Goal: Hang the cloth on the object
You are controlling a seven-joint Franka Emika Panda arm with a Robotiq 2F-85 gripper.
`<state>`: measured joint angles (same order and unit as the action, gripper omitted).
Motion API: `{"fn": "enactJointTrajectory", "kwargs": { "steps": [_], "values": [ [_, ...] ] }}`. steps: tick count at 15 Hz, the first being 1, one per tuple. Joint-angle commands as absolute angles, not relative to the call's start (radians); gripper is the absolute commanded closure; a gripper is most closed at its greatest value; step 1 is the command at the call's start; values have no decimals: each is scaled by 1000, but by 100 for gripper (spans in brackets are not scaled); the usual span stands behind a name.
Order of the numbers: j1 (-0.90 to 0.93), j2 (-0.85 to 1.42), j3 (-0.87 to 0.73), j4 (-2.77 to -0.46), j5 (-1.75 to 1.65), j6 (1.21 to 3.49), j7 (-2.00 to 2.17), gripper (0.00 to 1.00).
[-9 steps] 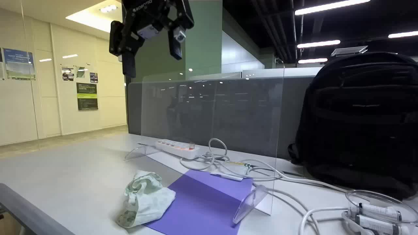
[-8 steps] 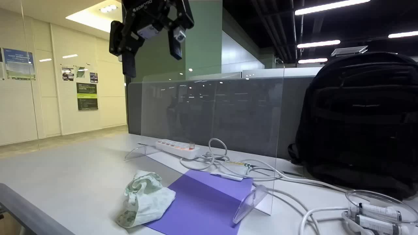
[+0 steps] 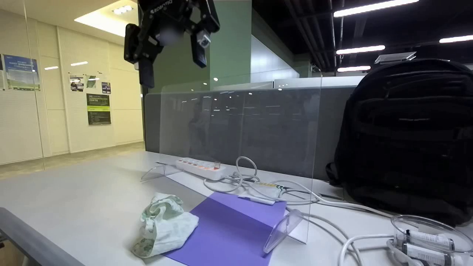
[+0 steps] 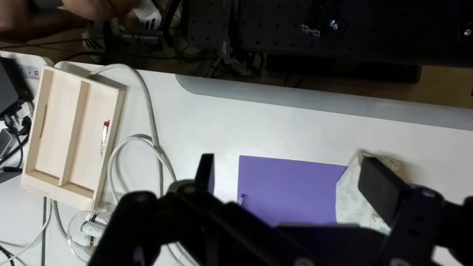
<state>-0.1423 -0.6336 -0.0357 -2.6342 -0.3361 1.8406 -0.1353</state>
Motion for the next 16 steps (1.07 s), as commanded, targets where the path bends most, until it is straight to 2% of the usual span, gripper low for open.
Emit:
{"fn": "enactJointTrajectory", "kwargs": {
  "steps": [1,8,12,13,16],
  "values": [
    [-123,-642,-25,-2670,-387,1951,-58,0],
    [-88,-536,-10,-2771,-344,2310,-26,0],
    [-56,-409,19,-2775,-306,2350,-35,0],
    [-69,-462,8,-2784,-322,2340,-61,0],
    [-56,-404,17,-2782,-312,2351,-59,0]
  ]
}}
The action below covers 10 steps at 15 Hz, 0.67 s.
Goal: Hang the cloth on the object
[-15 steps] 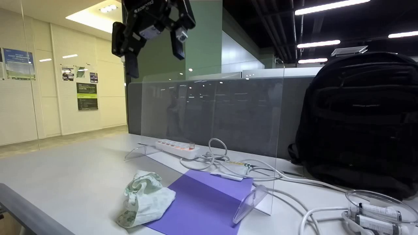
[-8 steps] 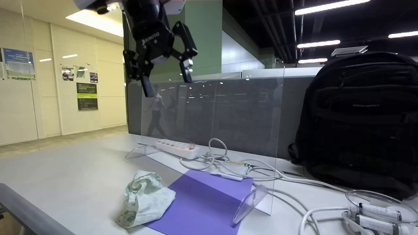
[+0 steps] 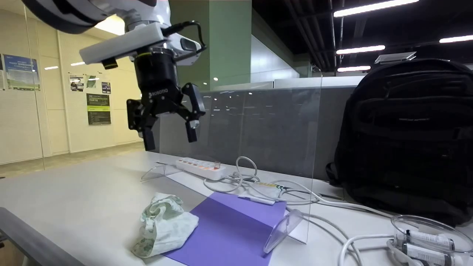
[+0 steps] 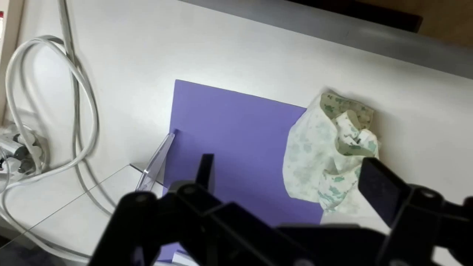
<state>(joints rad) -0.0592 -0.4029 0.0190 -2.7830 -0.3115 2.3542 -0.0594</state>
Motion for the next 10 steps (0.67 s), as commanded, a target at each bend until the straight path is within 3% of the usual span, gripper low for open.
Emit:
{"fn": "enactJointTrajectory", "kwargs": {
  "steps": [1,10],
  "values": [
    [-56,-401,16,-2781,-312,2352,-59,0],
    [2,-181,-7,-2786,-207,2719,-184,0]
  ]
}}
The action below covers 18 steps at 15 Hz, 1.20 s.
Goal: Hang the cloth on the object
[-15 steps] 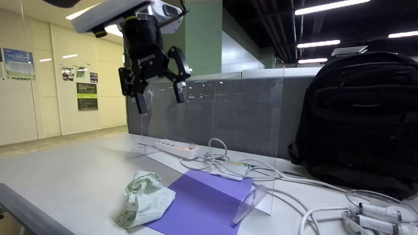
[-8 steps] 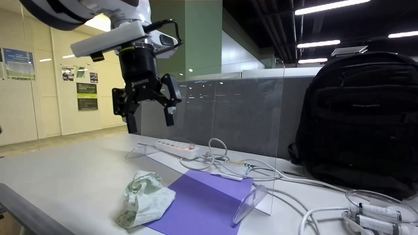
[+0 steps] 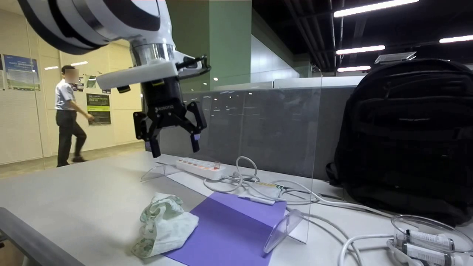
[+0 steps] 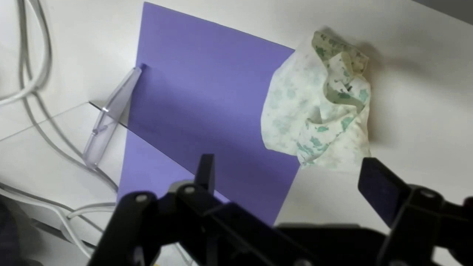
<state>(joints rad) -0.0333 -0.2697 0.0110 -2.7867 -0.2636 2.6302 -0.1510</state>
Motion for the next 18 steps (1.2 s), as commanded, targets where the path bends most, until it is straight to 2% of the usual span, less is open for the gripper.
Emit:
{"fn": "enactJointTrajectory", "kwargs": {
  "steps": [1,11,12,13,18],
  "values": [
    [16,-150,-8,-2786,-169,2742,-197,0],
    [41,69,39,-2764,35,2867,-185,0],
    [38,79,46,-2761,62,2873,-192,25],
    [36,86,49,-2760,73,2880,-188,25],
    [22,111,68,-2755,132,2901,-196,62]
  ]
}}
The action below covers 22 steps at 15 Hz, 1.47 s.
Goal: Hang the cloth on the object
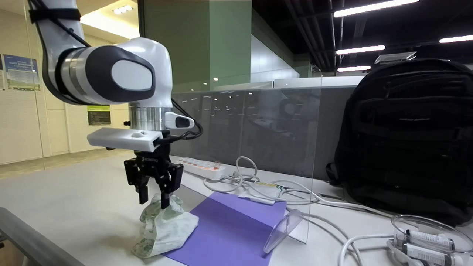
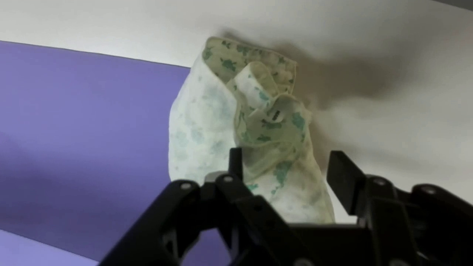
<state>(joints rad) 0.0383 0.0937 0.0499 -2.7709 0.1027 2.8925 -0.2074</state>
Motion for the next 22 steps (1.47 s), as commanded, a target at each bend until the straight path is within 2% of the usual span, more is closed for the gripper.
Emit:
{"fn": "enactJointTrajectory", "kwargs": {
  "steps": [1,5,7,13,14,16,22],
  "values": [
    [20,115,68,-2753,136,2902,-194,68],
    [11,120,71,-2752,144,2900,-193,96],
    [10,119,71,-2751,146,2899,-190,100],
    [4,110,72,-2753,150,2891,-193,100],
    [3,108,71,-2752,146,2882,-196,74],
    [3,108,64,-2752,129,2868,-200,68],
    [11,116,34,-2756,17,2794,-185,27]
  ]
}}
